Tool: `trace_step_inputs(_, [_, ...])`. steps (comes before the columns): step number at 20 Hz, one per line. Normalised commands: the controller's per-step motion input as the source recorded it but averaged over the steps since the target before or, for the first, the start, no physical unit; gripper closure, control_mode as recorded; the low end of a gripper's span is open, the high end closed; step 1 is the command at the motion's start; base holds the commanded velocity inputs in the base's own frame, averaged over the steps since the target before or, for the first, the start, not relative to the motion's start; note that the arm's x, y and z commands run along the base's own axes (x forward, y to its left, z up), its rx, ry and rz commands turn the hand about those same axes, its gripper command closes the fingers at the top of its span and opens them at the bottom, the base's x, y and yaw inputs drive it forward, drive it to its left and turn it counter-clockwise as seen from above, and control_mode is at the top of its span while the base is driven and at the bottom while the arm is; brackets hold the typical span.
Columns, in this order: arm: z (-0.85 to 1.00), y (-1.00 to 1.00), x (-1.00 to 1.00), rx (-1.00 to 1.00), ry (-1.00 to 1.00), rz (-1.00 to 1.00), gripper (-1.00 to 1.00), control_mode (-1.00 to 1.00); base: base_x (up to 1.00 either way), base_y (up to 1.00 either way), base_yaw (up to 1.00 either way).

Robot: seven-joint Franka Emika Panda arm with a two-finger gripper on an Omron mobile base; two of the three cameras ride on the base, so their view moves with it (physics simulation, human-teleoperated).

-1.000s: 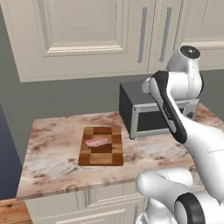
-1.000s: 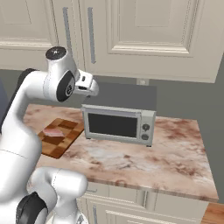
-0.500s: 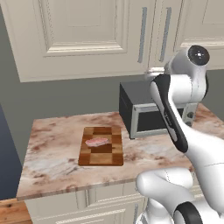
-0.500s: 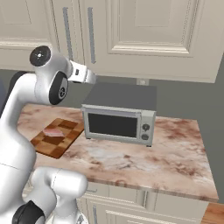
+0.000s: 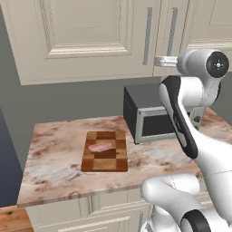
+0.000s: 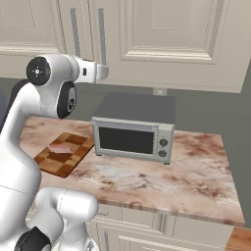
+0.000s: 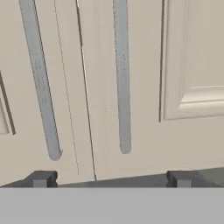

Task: Open the cabinet, retrieve the rolling pin, and place it next to the meat on the cutting board to prepare for tenderizing.

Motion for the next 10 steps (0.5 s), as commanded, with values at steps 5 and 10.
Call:
trace_step_inputs(5, [0.39, -0.24, 0.0, -0.01, -0.33, 0.0, -1.0, -1.0, 0.0, 0.0, 0.0])
trace_step_inputs(10, [0.26, -0.25, 0.01, -0.01, -0.2, 0.0, -1.0, -1.0, 0.0, 0.0, 0.0])
